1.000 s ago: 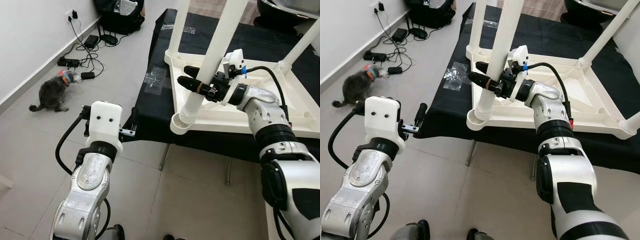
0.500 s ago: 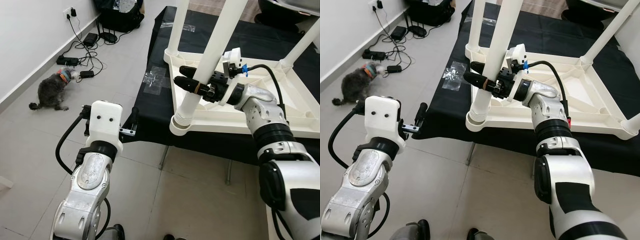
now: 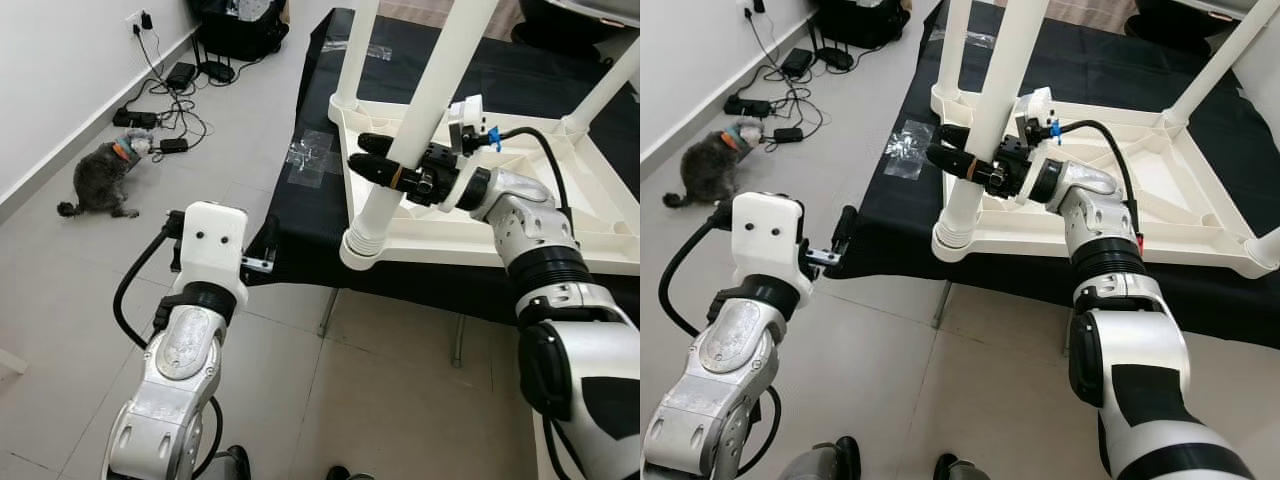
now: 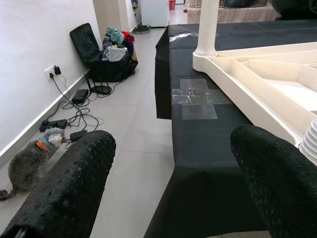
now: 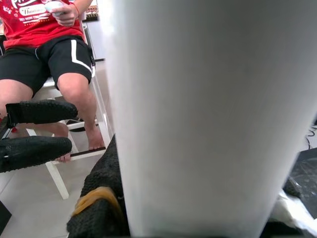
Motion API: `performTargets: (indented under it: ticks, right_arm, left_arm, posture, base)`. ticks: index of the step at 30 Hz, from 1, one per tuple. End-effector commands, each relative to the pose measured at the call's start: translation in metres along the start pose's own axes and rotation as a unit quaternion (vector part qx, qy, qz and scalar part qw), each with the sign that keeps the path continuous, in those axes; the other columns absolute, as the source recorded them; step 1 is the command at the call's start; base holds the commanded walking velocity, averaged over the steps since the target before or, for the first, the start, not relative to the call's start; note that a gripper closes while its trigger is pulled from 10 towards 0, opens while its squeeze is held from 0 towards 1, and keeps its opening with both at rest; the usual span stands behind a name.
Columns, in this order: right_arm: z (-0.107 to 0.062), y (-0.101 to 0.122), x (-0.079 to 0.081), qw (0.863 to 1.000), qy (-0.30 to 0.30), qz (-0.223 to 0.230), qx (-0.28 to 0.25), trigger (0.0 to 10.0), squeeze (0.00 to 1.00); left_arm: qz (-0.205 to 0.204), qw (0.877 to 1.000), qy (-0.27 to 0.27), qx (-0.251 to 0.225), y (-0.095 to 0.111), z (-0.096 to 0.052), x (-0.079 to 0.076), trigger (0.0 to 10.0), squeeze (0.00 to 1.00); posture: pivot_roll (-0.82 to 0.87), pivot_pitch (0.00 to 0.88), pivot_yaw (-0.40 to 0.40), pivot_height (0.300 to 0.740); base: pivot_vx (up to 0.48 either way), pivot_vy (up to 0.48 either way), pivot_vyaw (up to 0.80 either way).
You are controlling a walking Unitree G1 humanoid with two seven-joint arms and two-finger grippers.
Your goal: Building children table
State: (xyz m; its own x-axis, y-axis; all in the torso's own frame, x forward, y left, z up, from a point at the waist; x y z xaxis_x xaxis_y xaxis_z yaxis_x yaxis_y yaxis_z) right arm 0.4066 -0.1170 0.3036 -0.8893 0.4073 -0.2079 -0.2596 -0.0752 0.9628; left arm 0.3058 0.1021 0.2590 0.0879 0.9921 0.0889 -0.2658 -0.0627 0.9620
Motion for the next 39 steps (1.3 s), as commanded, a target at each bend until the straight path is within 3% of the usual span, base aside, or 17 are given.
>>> performTargets:
  ticks: [1, 39]
  right_arm:
    - [-0.0045, 0.0065, -0.0021, 1.000, -0.001, -0.004, -0.009, 10.0, 0.00]
    - [-0.0071, 0.0063, -0.0031, 1.000, -0.005, 0.004, -0.007, 10.0, 0.00]
  left_arm:
    - [0.001, 1.000, 0.003, 0.000, 0.0008, 0.0005, -0.0005, 10.0, 0.00]
    - [0.002, 1.000, -0.002, 0.001, -0.0008, 0.0005, -0.0015, 10.0, 0.00]
  posture:
    - [0.16, 0.260, -0.126, 0.740]
    - [0.13, 0.249, -0.126, 0.740]
  base:
    - [0.000, 0.000, 0.00]
    - [0.000, 0.000, 0.00]
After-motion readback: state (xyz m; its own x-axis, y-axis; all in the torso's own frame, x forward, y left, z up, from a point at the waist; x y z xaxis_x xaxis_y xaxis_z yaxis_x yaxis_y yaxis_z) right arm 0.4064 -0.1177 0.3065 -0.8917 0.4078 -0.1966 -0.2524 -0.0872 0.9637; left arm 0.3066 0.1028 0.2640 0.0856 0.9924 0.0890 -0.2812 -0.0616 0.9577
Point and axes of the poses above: a point about 5 cm out from each wrist's last joint towards the gripper, its own z axis pointing out of the wrist towards the gripper, its own y axis along the axis of the wrist's last joint, x = y × z, the point moved 6 cm from there along z, pointing out of the wrist towards the gripper, and after that the axes turned 2 degrees about -z, right-handed, at the moved point
